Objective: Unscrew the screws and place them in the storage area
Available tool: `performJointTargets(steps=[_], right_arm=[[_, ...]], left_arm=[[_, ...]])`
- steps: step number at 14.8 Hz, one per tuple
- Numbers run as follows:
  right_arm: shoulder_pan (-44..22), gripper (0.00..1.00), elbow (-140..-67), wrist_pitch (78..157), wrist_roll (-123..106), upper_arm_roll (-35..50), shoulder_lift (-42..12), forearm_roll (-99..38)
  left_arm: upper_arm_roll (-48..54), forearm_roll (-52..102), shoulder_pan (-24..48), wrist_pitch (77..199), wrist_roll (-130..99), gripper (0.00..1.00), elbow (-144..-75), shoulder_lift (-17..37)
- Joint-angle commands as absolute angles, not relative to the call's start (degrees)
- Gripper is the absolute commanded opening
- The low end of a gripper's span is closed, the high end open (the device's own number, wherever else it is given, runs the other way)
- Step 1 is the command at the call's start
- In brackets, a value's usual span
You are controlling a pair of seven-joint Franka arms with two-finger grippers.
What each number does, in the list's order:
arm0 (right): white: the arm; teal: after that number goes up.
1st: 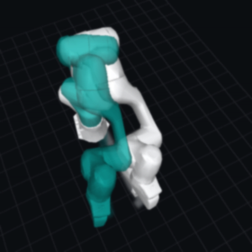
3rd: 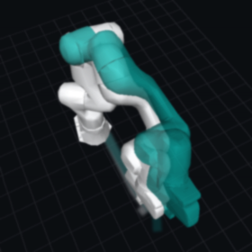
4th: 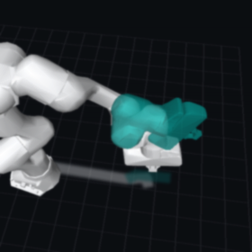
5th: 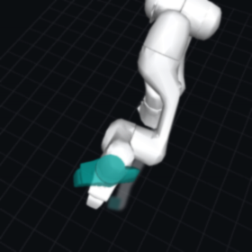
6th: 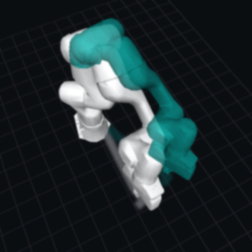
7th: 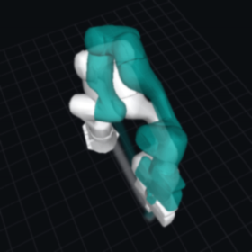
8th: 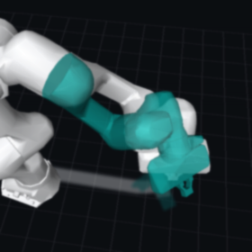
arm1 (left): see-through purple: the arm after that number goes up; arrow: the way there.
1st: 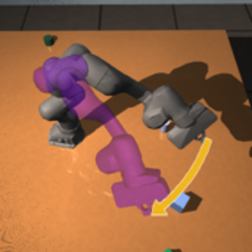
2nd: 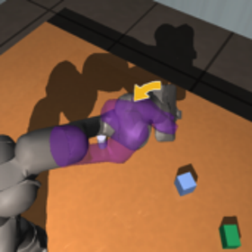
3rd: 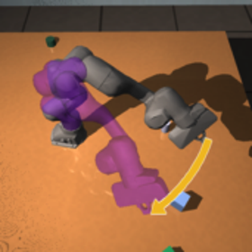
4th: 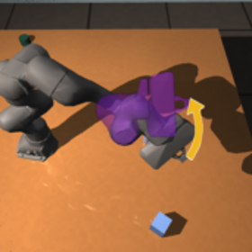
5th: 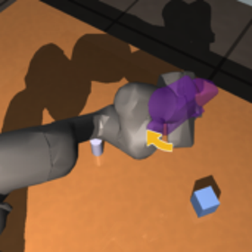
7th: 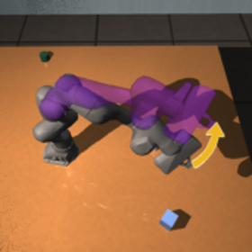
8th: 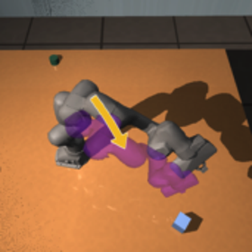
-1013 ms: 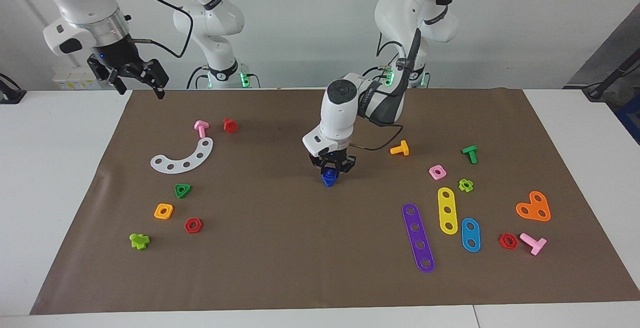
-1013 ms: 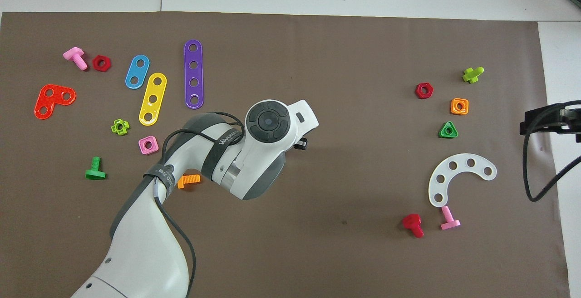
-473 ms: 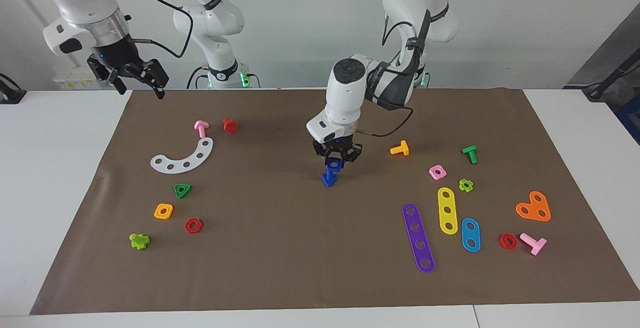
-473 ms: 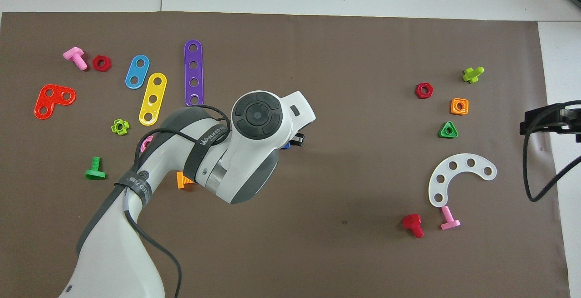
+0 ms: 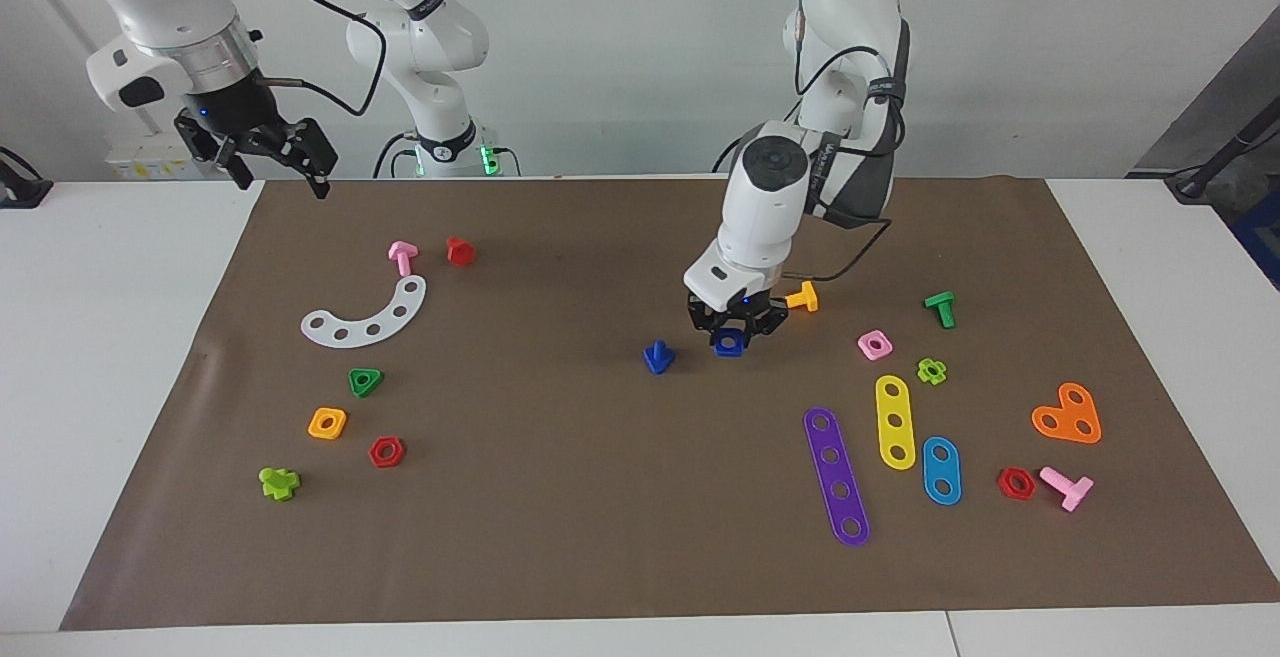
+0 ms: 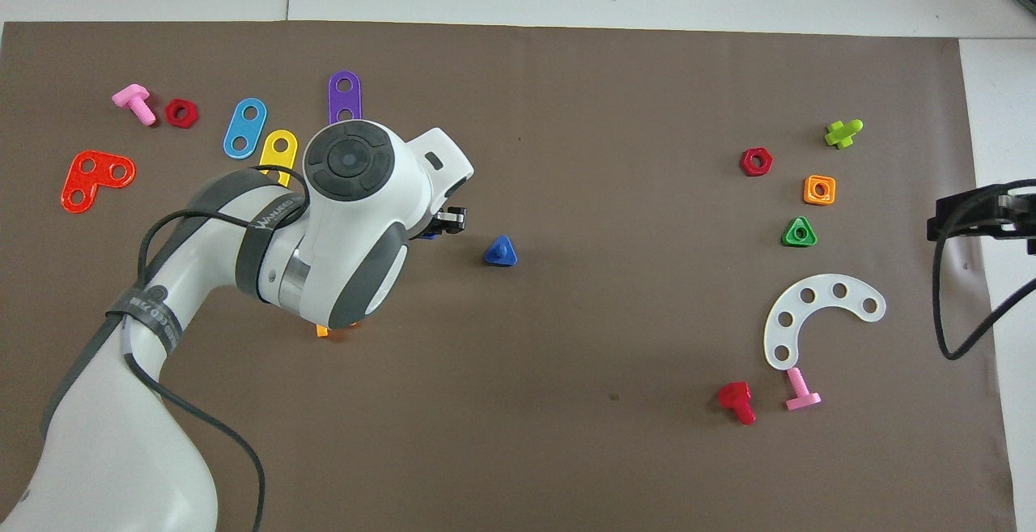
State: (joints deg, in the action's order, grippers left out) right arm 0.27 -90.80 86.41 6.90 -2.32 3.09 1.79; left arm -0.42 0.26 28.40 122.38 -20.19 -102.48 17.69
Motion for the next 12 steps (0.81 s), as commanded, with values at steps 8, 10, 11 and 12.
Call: performJointTargets(steps=[8,10,11,12], right_arm=[[-3.2,1.00,-90.3,91.9,8.6,0.5,1.2,1.2],[-7.3,1.00,-89.9,96.7,15.2,1.1,-2.3,1.1],[-9.8,1.00,-89.7,98.3,16.5,1.1,-3.9,1.3],[-11.9,1.00,-88.8,98.4,18.7,1.1,-6.7,1.1]], left_arm=[[0.1,-1.0,16.8,136.7,-12.2,0.47,-119.2,12.3],[0.1,-1.0,15.7,139.7,-12.0,0.47,-121.4,12.3],[0.1,-1.0,15.6,141.8,-12.0,0.48,-122.5,12.3],[0.1,-1.1,15.6,143.0,-11.6,0.48,-123.5,12.4]])
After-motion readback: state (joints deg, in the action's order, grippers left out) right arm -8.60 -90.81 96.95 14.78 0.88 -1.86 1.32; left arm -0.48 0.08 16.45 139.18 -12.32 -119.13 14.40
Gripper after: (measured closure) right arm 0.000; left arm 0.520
